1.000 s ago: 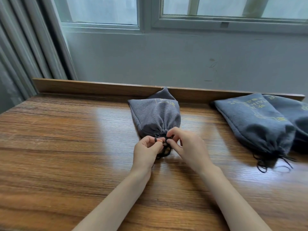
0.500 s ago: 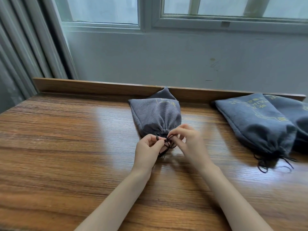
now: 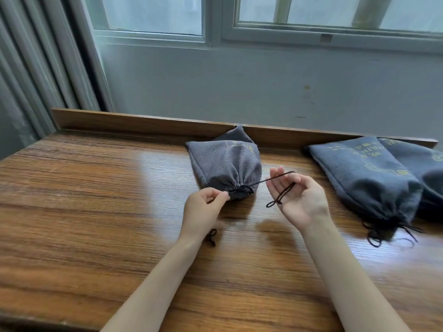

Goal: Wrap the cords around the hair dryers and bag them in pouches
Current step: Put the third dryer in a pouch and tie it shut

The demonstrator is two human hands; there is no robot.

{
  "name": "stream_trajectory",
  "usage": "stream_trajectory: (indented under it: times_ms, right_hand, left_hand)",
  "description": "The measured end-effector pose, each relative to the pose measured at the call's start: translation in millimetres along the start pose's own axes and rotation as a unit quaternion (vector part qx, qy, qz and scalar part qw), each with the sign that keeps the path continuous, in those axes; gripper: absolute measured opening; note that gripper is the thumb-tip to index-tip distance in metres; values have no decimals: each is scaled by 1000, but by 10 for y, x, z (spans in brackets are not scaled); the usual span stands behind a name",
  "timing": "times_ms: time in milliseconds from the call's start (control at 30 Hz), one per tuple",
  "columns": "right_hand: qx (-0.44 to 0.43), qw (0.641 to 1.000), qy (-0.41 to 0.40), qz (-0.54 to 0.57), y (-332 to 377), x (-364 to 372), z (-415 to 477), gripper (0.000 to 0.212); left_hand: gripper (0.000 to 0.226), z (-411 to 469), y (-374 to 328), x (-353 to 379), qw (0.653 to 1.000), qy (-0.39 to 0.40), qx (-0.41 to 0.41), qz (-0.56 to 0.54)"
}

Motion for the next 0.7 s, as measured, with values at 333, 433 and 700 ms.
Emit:
stream_trajectory:
  times_ms: [333,433,700]
  right_hand:
    - [-19,988,-142,56,92,-516,202,22]
    - [-43,986,-159,-40,147,-535,202,20]
    - [-321,544,-72,-772,413,51,-47,33]
  left_hand:
    - [24,133,205,-286,995,-63,-75,7]
    - [21,97,43,-291,996,-63,5,56]
    - [16,-130,52,426,966,253,-57,27]
Point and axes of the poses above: each hand's wrist, its own z-axis towards the middle knuckle, its own x-axis out of the palm, y = z × x, the point moved 9 cm from there along z, towards the middle knuckle, and after that the axes turned 4 degrees about z, right-handed, at the moved point
